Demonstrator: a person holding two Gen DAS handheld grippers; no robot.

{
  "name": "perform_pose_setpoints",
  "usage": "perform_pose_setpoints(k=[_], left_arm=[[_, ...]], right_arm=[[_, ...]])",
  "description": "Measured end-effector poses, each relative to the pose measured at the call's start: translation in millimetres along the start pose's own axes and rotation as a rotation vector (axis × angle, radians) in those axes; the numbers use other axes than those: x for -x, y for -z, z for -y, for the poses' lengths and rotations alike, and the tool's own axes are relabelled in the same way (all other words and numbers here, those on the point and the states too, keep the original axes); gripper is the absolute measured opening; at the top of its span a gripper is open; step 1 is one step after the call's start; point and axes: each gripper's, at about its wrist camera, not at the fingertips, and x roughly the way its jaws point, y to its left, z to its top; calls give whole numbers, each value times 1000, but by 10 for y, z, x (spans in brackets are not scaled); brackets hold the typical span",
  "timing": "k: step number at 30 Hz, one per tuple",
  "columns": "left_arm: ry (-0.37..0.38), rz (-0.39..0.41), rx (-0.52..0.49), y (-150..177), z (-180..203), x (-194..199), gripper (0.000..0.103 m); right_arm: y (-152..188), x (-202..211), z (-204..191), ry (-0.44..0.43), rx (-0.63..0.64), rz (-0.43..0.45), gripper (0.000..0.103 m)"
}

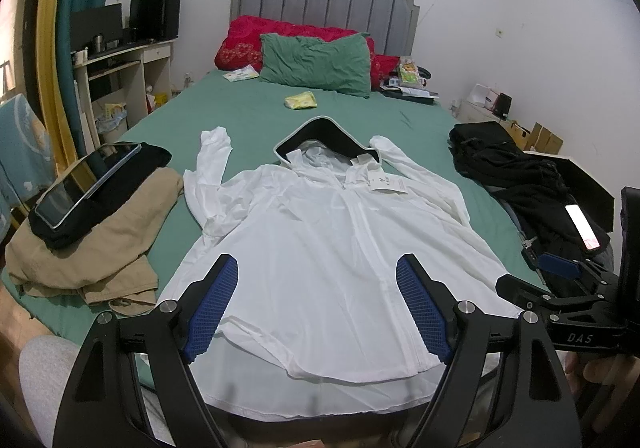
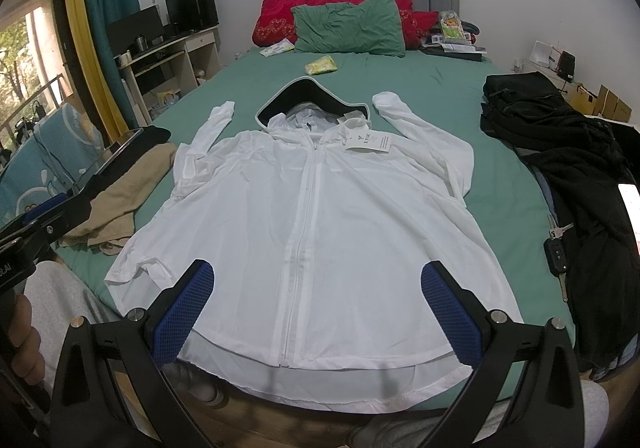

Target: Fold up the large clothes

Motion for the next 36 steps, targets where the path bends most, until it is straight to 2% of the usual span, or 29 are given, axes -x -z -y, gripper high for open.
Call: perform_pose_setpoints(k=[33,36], left_arm=[[-11,1,13,82,-38,-32,84],[21,-4,28,85,-97,-68,84]], right_arm=[[14,-31,-53,-7,6,-6,102],[10,-101,-43,-37,20,-8,102]])
